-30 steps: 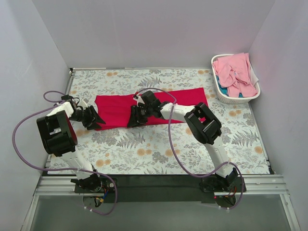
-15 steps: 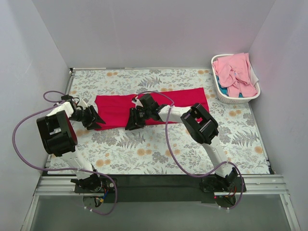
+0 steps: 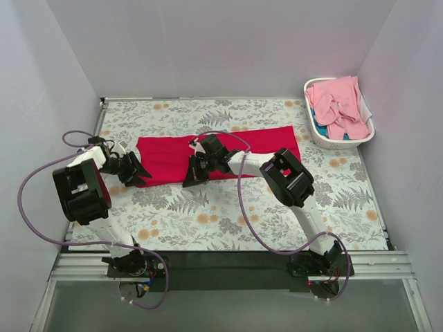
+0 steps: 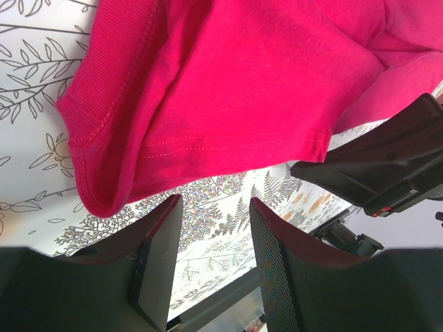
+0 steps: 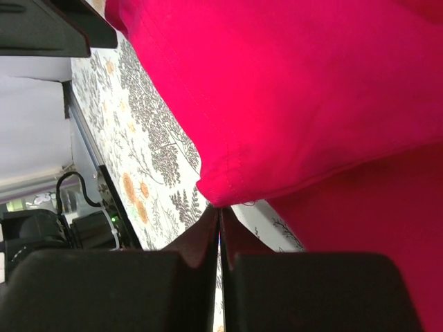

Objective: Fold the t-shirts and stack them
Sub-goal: Fold the tshirt

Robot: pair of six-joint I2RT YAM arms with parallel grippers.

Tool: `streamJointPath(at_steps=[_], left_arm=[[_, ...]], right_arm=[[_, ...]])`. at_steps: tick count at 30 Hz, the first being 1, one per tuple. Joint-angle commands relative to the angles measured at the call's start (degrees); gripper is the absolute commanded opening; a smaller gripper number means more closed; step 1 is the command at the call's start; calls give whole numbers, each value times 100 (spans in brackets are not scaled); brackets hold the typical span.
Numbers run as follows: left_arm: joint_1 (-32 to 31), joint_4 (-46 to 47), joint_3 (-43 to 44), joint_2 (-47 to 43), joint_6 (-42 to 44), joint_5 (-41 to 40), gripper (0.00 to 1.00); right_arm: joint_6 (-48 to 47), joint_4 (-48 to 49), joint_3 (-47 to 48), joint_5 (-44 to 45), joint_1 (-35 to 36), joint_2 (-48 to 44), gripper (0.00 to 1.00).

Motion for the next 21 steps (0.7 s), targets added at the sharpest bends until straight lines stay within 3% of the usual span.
streamJointPath(at_steps=[1, 14, 21], left_arm=[[17, 41, 12, -153, -40, 61, 43], [17, 32, 39, -92, -48, 105, 45], [17, 41, 48, -48, -83, -273, 45]], right_arm=[[-65, 204, 283, -78, -90, -136, 1], [-188, 555, 239, -157, -143, -417, 1], [-144, 634, 257, -192, -152, -374, 1]])
